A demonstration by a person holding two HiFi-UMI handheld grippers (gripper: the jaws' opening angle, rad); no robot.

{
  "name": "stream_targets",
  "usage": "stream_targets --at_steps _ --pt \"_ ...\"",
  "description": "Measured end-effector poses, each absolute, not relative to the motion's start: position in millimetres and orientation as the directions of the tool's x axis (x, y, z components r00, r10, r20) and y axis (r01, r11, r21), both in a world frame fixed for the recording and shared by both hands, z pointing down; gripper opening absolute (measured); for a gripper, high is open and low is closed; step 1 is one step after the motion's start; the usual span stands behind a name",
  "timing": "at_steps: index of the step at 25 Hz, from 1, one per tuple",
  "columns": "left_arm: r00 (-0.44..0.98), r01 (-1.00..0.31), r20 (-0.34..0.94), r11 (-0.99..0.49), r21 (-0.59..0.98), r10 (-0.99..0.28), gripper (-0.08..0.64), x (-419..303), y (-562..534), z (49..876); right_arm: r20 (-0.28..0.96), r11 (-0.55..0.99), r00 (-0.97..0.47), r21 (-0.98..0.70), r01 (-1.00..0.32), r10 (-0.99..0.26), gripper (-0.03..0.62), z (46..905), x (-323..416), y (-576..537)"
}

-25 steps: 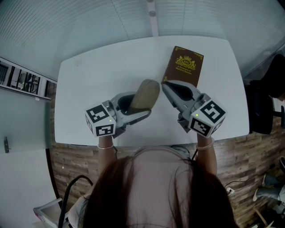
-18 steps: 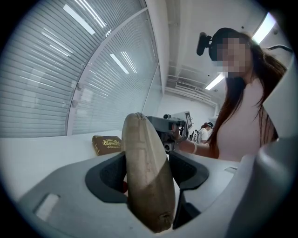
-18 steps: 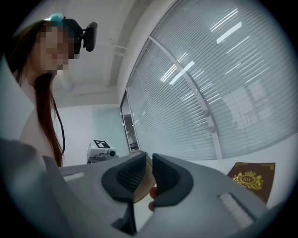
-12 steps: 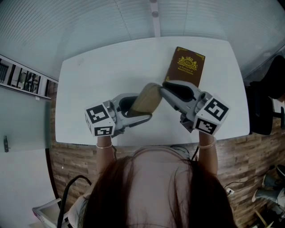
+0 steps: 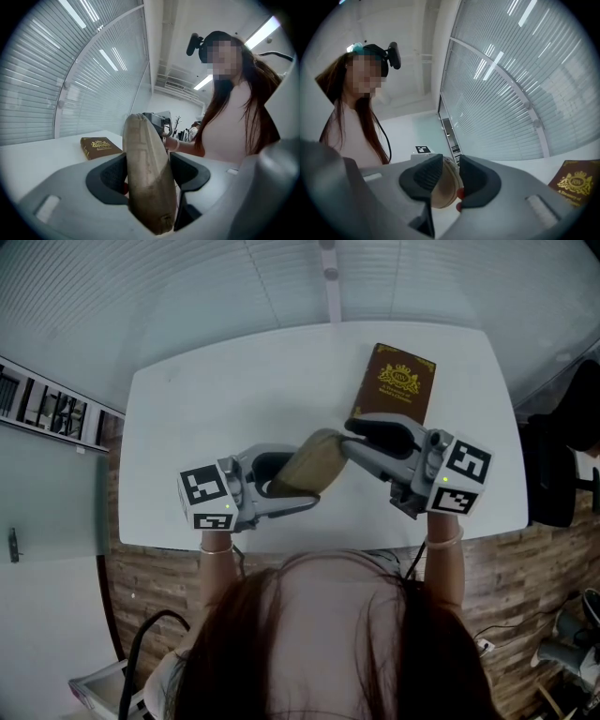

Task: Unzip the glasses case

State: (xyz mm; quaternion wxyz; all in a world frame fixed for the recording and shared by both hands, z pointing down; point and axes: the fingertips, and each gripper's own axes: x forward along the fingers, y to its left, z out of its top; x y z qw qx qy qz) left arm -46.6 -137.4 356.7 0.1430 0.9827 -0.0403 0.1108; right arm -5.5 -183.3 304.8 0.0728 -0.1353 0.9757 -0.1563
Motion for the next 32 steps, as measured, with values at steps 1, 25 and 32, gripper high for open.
stream_targets --at_steps 1,25,32 --pt "0.973 -0.101 0.228 -0.956 0.275 -0.037 0.287 -47.0 -137.2 356.4 -0.106 0.917 -0.956 -0.330 -0.226 -0.273 0.104 304.1 -5.9 -184.1" --pt "0.989 -0.054 0.150 -0.922 0.384 0.005 0.284 -53.9 -147.5 362.5 -0.095 0.924 -0.977 -0.354 -0.144 -0.189 0.006 316.2 -7.4 -194.3" --pt "0.996 -0.077 0.079 -0.911 0.404 -0.049 0.279 -57.7 -153.4 359.0 -0.103 0.919 -0.964 -0.340 -0.198 -0.246 0.005 314.8 -8.1 -200.5"
